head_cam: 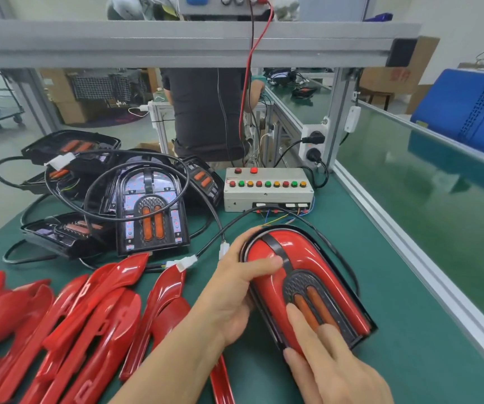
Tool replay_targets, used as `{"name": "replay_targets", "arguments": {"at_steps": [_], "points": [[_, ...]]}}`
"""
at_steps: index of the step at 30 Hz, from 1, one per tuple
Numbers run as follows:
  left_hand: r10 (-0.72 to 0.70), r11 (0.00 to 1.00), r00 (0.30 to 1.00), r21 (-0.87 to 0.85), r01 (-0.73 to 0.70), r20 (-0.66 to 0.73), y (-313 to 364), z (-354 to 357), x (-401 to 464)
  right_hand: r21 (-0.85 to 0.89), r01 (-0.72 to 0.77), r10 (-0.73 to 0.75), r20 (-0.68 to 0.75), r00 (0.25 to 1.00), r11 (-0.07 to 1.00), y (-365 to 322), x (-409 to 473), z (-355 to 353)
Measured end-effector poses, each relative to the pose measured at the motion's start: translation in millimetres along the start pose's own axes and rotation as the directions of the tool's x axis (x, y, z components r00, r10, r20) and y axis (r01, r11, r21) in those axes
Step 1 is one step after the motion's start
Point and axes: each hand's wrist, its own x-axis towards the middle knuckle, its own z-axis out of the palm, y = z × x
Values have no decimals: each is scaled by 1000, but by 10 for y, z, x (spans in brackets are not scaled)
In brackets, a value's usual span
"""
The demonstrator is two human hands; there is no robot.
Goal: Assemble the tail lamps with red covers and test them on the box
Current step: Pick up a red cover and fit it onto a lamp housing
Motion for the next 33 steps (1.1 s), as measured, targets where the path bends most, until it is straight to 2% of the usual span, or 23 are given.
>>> {"name": "replay_targets", "arguments": {"at_steps": [2,4,5,6,8,9,11,12,14,18,20,23,26,29,33], "points": [[17,999,999,-37,-18,-36,27,5,19,60,-28,24,63,998,998,16,2,-100],[18,997,998,-78,-23,-60,93,-23,39,236,-181,169,71,983,955,65,-30,-254],[20,996,998,-90,-26,-63,138,-48,43,349,-313,303,83,949,884,104,-40,-311],[27,995,998,-96,-33,-61,185,-77,44,441,-456,430,164,888,773,134,-56,-349],[42,994,998,-96,-47,-50,251,-111,34,595,-661,533,412,739,457,209,-106,-318],[42,995,998,-93,-46,-41,263,-101,19,647,-710,518,522,678,278,237,-109,-280],[30,995,999,-93,-33,-24,248,-49,-21,668,-744,367,690,624,12,227,-73,-225],[28,996,999,-90,-30,-21,232,-19,-40,669,-741,302,718,627,-53,227,-52,-185],[41,997,999,-61,-43,-32,206,23,-74,678,-728,237,728,643,-107,217,-16,-137],[49,999,996,-6,-50,-71,189,19,-132,649,-718,184,760,623,-252,254,-24,-38],[37,999,997,-5,-38,-72,179,9,-165,638,-720,127,766,630,-275,268,-25,-34],[37,999,997,5,-37,-69,168,-9,-200,632,-750,82,773,630,-197,257,-24,-35],[35,999,999,40,-34,-22,144,-40,-231,648,-756,117,761,638,-97,212,-41,-40],[15,997,1000,72,-16,9,113,-67,-266,661,-745,159,748,644,-89,186,-62,-61],[-10,1000,1000,28,10,7,121,-66,-279,634,-769,136,772,621,-86,155,-61,-120]]}}
